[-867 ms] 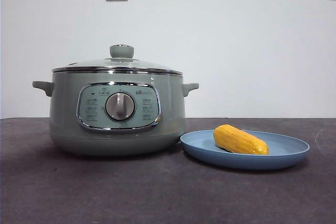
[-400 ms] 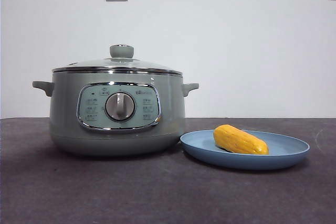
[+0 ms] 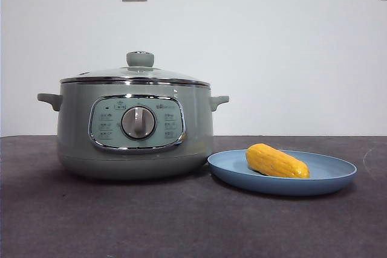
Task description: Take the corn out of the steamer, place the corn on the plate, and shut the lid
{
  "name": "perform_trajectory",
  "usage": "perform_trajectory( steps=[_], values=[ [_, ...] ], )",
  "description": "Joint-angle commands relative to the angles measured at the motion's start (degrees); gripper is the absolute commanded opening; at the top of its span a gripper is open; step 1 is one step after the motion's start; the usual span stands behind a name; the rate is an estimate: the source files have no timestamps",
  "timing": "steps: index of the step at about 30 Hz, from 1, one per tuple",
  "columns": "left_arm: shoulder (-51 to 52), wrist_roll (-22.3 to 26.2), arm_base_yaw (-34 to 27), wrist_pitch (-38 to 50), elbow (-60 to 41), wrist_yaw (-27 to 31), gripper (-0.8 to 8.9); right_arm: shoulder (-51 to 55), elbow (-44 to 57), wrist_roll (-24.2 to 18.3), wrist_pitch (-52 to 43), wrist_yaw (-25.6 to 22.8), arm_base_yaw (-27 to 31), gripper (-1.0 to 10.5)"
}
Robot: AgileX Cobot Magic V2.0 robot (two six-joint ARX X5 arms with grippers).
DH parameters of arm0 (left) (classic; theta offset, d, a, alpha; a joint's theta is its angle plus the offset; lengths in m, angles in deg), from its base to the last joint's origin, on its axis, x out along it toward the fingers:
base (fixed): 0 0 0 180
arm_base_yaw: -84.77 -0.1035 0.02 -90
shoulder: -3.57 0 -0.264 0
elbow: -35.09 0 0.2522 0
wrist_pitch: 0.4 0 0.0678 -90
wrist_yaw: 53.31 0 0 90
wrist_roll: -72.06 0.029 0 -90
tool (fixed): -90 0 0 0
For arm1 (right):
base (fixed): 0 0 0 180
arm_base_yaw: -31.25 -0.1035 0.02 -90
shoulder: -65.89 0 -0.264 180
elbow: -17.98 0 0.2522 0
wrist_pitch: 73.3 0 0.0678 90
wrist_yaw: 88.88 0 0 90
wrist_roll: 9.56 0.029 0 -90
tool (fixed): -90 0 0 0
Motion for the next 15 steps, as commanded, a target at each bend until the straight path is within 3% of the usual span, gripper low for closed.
perform_trajectory(
  steps=[1,9,12,15],
  values=[
    [0.0,0.0,0.2,0.4,-0.3,0.1,-0.03,0.0,0.3,-0.2,-0.2,-0.2,-0.1,0.0],
    [0.0,0.9,0.0,3.4,-0.3,4.8,-0.03,0.0,0.3,-0.2,-0.2,-0.2,-0.1,0.0],
    [0.7,5.4,-0.5,5.2,-0.3,5.8,-0.03,0.0,0.3,-0.2,-0.2,-0.2,-0.1,0.0],
    [3.0,8.4,-3.5,12.4,-0.5,7.8,-0.03,0.0,0.3,-0.2,-0.2,-0.2,-0.1,0.0]
  ],
)
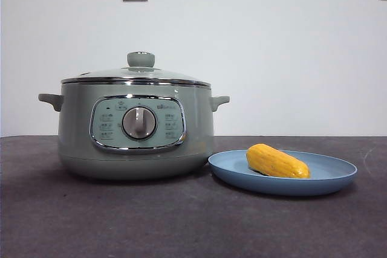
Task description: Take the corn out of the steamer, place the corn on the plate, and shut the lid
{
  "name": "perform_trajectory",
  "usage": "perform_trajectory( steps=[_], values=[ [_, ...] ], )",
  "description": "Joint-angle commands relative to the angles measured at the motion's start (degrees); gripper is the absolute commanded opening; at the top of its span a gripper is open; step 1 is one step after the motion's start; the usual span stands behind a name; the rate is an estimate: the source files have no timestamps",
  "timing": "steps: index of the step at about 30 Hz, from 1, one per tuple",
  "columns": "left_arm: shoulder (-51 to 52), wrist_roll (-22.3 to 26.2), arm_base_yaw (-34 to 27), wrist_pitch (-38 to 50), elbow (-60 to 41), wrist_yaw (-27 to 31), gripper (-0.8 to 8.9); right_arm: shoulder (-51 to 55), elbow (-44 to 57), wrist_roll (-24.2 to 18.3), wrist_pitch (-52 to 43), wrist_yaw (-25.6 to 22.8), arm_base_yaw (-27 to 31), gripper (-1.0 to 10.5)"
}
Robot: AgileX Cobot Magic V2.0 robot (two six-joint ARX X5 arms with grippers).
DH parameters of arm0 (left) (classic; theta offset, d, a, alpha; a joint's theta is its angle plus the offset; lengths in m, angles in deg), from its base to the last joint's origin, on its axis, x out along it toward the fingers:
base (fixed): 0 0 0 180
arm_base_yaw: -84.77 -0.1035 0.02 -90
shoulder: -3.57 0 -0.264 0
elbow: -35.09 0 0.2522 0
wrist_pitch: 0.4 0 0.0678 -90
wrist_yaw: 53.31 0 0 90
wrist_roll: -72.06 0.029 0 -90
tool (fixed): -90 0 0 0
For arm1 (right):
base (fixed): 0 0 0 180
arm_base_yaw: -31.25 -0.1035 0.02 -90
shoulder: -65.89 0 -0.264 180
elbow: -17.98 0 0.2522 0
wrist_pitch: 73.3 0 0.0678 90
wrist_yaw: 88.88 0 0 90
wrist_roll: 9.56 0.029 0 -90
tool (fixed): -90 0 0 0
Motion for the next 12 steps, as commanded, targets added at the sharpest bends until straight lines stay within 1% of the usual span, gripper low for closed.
perform_trajectory(
  steps=[1,5,8,10,12],
  values=[
    [3.2,4.9,-3.8,8.2,-0.6,0.3,-0.03,0.0,0.3,-0.2,-0.2,-0.2,-0.1,0.0],
    [9.1,5.2,-10.7,20.2,-4.6,0.2,-0.03,0.0,0.3,-0.2,-0.2,-0.2,-0.1,0.0],
    [15.2,5.2,-16.1,29.7,-12.1,0.6,-0.03,0.0,0.3,-0.2,-0.2,-0.2,-0.1,0.0],
    [19.9,5.2,-19.4,36.2,-18.9,1.0,-0.03,0.0,0.3,-0.2,-0.2,-0.2,-0.1,0.0],
    [24.2,5.2,-21.8,40.9,-25.4,2.8,-0.03,0.0,0.3,-0.2,-0.2,-0.2,-0.1,0.0]
  ],
)
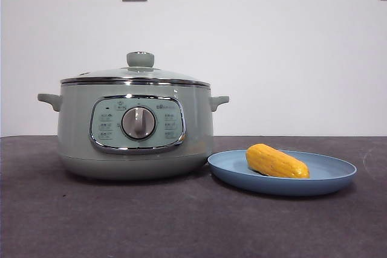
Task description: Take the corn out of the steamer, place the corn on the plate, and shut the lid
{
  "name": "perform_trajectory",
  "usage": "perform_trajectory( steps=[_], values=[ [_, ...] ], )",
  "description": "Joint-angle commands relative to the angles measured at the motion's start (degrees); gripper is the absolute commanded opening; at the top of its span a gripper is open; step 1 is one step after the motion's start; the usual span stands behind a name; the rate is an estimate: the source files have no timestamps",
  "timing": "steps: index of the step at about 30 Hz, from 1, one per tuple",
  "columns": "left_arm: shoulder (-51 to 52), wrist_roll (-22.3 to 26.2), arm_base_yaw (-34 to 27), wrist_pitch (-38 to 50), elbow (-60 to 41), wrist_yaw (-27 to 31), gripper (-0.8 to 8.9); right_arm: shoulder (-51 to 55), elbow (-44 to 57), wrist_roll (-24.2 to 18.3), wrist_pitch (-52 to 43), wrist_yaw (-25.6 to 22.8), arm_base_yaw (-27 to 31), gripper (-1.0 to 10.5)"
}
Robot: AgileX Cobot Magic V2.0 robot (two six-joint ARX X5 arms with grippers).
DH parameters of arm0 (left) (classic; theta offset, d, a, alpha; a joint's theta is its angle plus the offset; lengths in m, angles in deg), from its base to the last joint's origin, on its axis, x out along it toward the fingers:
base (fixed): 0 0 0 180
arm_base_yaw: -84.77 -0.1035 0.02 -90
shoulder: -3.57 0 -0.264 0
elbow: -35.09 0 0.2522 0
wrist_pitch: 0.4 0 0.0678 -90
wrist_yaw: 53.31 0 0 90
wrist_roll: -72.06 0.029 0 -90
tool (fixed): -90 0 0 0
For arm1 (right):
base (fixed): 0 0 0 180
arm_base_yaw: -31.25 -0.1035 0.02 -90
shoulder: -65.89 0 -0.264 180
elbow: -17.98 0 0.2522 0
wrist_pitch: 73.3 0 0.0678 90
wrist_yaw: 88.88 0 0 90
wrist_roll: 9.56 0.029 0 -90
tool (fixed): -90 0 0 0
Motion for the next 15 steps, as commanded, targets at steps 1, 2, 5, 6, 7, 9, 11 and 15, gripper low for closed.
perform_trajectory(
  steps=[1,2,5,6,7,9,11,15],
  values=[
    [5.8,0.7,-3.2,6.2,-10.1,2.3,-0.03,0.0,0.3,-0.2,-0.2,-0.2,-0.1,0.0],
    [7.6,0.7,-4.0,7.3,-12.8,2.7,-0.03,0.0,0.3,-0.2,-0.2,-0.2,-0.1,0.0],
    [12.7,0.7,-6.0,8.7,-20.6,2.8,-0.03,0.0,0.3,-0.2,-0.2,-0.2,-0.1,0.0],
    [14.3,0.7,-6.5,8.6,-22.9,3.1,-0.03,0.0,0.3,-0.2,-0.2,-0.2,-0.1,0.0],
    [15.7,0.7,-6.8,8.6,-25.2,3.4,-0.03,0.0,0.3,-0.2,-0.2,-0.2,-0.1,0.0],
    [18.4,0.7,-7.3,8.5,-29.4,3.5,-0.03,0.0,0.3,-0.2,-0.2,-0.2,-0.1,0.0],
    [20.4,0.4,-7.5,8.6,-32.7,3.5,-0.03,0.0,0.3,-0.2,-0.2,-0.2,-0.1,0.0],
    [24.9,0.1,-7.5,8.7,-39.4,3.5,-0.03,0.0,0.3,-0.2,-0.2,-0.2,-0.1,0.0]
  ],
)
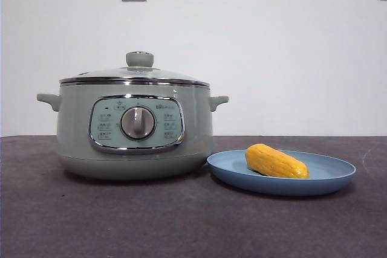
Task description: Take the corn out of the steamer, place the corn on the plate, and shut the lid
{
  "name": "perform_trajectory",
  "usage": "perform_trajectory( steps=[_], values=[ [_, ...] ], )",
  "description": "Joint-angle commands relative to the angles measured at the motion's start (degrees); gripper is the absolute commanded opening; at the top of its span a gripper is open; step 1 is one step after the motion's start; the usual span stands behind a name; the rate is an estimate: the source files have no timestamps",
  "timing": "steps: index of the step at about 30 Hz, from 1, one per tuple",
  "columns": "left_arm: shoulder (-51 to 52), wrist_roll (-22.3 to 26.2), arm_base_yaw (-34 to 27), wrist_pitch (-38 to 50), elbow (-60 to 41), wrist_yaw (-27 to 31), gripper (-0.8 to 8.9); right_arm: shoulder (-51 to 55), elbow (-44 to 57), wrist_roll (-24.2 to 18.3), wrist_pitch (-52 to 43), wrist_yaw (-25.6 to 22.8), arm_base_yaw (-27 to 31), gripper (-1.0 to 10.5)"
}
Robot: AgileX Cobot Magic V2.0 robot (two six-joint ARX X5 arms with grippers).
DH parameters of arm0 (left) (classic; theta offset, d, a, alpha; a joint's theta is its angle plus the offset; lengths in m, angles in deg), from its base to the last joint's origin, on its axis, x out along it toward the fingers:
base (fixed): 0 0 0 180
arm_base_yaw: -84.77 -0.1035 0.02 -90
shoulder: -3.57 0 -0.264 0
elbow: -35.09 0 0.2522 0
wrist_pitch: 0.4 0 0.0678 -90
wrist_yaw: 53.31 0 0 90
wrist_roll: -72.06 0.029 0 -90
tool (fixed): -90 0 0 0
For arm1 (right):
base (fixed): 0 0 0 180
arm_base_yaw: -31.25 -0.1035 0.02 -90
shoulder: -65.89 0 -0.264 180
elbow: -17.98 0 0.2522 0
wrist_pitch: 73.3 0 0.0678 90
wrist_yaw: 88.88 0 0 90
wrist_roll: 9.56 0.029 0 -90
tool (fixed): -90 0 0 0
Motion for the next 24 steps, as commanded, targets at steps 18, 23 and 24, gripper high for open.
perform_trajectory(
  steps=[18,23,24],
  values=[
    [10.1,-4.4,-0.2,-4.8,-10.7,0.2,-0.03,0.0,0.3,-0.2,-0.2,-0.2,-0.1,0.0],
    [10.0,-4.4,-0.2,-4.8,-10.7,0.2,-0.03,0.0,0.3,-0.2,-0.2,-0.2,-0.1,0.0],
    [10.0,-4.4,-0.2,-4.8,-10.7,0.2,-0.03,0.0,0.3,-0.2,-0.2,-0.1,-0.1,0.0]
  ],
)
